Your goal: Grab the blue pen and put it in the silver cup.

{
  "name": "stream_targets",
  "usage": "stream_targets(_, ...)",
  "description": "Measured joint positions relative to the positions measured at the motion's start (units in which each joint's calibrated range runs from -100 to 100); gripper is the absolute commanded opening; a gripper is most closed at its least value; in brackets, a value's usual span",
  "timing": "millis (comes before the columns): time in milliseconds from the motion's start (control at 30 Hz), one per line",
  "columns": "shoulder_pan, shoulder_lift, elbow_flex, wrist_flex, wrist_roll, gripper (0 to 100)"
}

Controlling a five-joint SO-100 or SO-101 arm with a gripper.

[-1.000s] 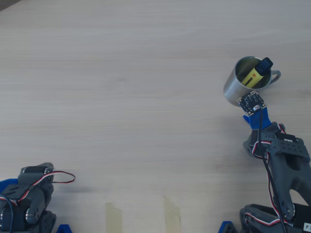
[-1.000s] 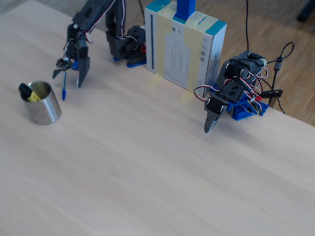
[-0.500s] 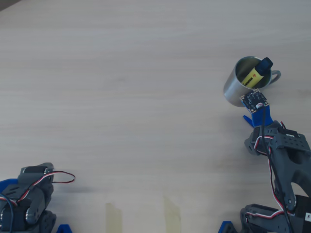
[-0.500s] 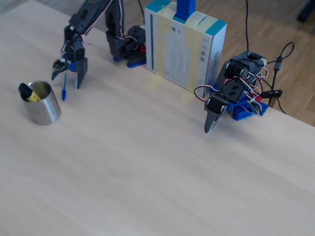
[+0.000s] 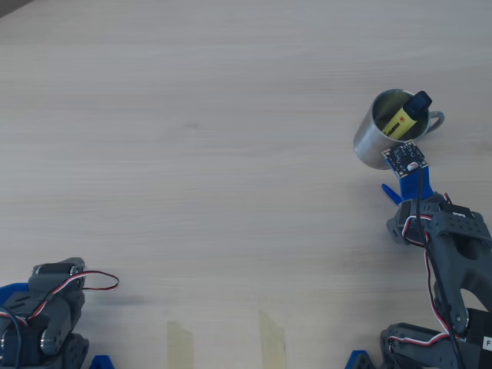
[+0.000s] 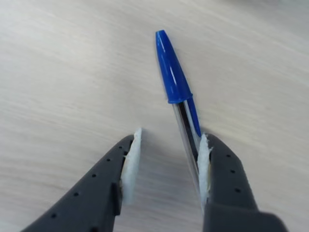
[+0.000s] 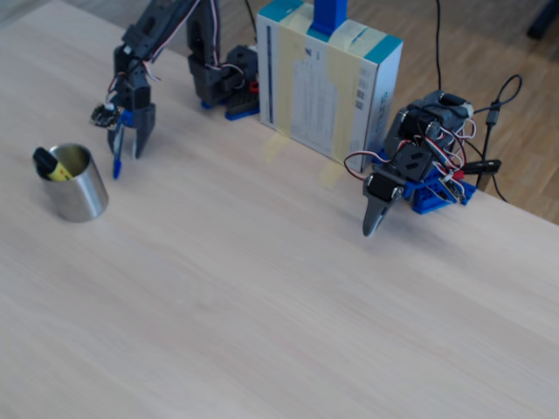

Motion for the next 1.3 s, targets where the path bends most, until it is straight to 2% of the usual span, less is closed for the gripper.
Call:
stream_targets(500, 0.00, 0.00, 0.00, 0.00, 0.00, 18)
stream_targets(800, 0.00, 0.00, 0.00, 0.00, 0.00, 3)
stream_targets(1300, 0.00, 0.00, 0.00, 0.00, 0.00, 2)
